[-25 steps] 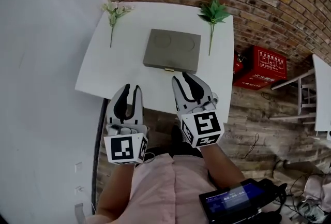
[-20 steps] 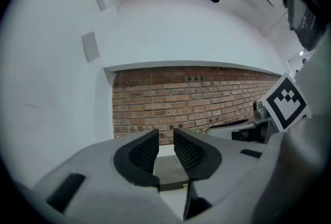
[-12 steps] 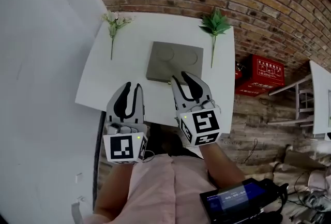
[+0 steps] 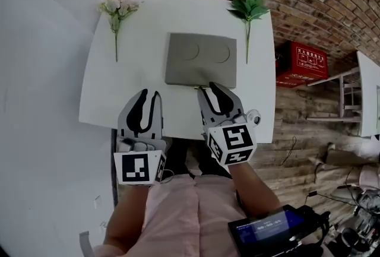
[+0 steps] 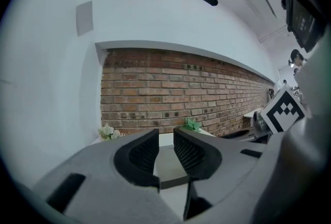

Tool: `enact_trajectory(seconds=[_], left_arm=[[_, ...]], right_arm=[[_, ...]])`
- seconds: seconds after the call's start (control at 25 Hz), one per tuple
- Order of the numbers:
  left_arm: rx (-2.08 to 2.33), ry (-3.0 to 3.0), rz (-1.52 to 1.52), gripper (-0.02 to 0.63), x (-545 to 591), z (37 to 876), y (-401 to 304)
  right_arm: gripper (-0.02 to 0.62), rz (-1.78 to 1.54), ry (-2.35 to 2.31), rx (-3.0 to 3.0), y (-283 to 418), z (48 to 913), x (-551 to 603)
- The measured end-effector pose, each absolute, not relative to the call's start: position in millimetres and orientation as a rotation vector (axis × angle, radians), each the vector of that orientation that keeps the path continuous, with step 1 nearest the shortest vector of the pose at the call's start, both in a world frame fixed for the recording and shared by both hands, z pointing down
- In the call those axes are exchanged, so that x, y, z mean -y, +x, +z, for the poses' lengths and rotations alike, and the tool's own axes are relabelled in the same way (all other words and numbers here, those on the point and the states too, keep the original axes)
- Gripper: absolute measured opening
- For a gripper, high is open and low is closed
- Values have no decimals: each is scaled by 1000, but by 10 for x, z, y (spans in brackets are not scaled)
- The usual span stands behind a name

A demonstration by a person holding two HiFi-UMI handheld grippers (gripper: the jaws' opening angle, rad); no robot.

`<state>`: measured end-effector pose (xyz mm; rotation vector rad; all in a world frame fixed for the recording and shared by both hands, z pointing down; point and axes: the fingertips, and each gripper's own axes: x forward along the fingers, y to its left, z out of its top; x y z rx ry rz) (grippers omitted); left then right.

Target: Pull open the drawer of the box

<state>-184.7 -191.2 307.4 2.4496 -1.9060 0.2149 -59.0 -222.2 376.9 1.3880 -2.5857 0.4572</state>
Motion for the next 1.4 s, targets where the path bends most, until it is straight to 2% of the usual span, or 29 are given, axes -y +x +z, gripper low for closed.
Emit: enact_trajectory(seconds=[0.48, 0.72, 1.04, 1.4], left_arm=[[1743, 2415, 325, 94, 1968, 3754, -1930], [1717, 2402, 334, 94, 2057, 3890, -1983], [1678, 2440, 334, 94, 2285, 3878, -1960], [1654, 2458, 331, 92, 2400, 3866, -1859]], right_arm=[[117, 777, 1391, 2403, -653, 4835, 2060], [110, 1373, 1458, 2306, -587, 5126, 2147], [110, 1878, 1402, 2194, -605, 5298, 2311], [94, 2059, 1299, 2135, -614, 5352, 2373]])
